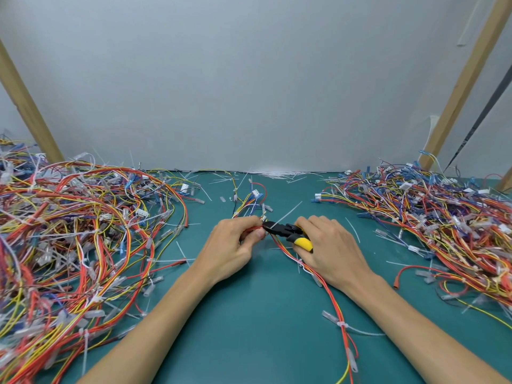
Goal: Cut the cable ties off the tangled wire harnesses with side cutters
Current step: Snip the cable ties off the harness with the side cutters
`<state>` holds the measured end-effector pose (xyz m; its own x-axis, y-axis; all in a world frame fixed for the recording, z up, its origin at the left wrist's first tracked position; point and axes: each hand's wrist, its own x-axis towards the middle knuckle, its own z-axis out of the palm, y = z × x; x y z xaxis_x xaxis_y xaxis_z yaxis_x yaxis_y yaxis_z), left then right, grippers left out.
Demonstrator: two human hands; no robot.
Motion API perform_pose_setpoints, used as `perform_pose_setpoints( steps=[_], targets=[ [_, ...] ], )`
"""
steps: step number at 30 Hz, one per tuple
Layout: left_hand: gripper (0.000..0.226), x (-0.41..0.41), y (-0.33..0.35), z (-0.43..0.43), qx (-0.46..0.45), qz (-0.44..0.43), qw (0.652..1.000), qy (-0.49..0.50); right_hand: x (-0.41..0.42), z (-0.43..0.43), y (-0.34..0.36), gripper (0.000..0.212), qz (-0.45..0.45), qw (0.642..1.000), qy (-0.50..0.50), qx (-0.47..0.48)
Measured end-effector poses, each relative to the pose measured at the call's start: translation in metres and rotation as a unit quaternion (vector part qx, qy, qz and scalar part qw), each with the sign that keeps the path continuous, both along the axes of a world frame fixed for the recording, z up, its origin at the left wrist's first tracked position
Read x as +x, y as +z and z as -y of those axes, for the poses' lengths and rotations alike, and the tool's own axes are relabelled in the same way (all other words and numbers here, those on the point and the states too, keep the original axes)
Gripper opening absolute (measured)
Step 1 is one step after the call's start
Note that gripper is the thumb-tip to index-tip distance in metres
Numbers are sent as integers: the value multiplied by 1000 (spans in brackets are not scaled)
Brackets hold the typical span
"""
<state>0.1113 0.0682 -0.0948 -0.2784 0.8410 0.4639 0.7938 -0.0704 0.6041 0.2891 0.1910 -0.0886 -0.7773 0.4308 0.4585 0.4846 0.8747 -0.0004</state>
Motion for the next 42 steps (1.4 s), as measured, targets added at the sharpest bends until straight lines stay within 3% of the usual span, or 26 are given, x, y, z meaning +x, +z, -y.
perform_pose_setpoints(
  steps=[8, 20, 42],
  targets=[
    [22, 3, 2, 1, -4, 10, 1000, 4, 0, 2, 1, 25, -16, 999, -14, 32],
    [17, 4, 3, 2, -5, 24, 1000, 7, 0, 3, 1, 25, -14, 999, -25, 33],
    [27, 5, 9, 3, -38, 72, 997, 3, -1, 0, -2, 22, 17, 999, -40, -30]
  ],
)
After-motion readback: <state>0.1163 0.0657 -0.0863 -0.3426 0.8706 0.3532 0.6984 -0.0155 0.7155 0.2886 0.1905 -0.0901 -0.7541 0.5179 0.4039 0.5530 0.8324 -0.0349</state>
